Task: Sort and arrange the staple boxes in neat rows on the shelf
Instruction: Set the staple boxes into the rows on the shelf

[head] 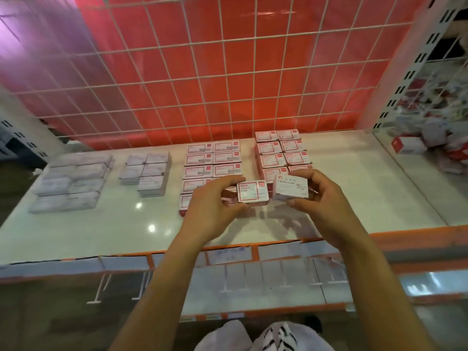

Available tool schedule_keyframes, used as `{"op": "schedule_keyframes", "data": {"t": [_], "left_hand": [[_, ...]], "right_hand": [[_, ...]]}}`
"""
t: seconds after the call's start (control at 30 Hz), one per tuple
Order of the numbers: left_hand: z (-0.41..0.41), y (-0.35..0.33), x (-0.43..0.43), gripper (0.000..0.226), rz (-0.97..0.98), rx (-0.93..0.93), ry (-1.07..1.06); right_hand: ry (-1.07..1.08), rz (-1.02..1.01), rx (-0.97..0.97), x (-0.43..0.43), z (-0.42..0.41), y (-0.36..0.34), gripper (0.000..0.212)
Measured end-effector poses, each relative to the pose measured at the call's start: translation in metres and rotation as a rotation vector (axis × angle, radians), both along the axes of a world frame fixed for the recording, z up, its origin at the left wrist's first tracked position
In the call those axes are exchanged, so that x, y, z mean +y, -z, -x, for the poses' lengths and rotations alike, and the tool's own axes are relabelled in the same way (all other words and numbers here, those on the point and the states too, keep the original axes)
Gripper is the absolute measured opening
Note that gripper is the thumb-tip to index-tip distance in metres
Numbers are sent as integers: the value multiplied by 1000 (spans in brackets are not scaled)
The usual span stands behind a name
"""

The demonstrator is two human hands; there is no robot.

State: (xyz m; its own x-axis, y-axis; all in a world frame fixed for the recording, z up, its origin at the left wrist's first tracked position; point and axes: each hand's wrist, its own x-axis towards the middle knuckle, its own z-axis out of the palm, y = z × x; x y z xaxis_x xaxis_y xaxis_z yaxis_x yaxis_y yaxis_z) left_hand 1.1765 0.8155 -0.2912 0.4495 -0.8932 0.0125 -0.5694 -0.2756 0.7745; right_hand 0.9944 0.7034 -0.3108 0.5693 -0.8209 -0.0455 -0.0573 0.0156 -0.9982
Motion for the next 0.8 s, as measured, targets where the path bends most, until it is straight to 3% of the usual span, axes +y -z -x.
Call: {"op": "schedule_keyframes", "data": {"t": [0.47, 0.63, 0.8], "left_hand": [[-24, 12, 14, 53, -73, -14, 86], [5, 16, -4, 38, -54, -127, 122], [34, 32, -22, 43, -114, -222, 118]], "right_hand": [[102, -38, 103, 38, -15, 25, 54], [169, -32, 142, 25, 5, 17, 51], [224, -33, 149, 3, 24, 11, 51]]}}
